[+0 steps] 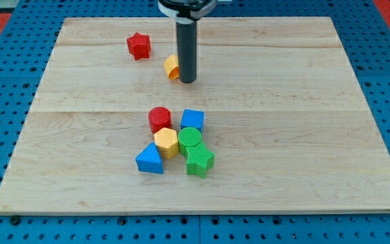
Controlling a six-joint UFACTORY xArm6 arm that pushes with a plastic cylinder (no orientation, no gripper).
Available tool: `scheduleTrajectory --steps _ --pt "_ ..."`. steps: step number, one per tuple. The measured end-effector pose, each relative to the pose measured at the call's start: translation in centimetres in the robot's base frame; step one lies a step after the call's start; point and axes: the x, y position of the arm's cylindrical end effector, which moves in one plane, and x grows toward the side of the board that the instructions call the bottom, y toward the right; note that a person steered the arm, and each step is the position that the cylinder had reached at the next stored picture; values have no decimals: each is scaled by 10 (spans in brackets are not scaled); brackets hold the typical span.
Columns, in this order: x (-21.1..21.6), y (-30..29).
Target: Move the yellow heart to the top right of the blue cube
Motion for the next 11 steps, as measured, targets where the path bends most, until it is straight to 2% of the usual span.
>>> scheduleTrajectory --steps 1,3,4,5,7,8,9,11 --pt "-35 9" --pt "-102 -38" --pt "-88 -75" --pt "-34 -61" --pt "-40 -6" --pt "-24 34" --pt "32 60" --pt "19 94"
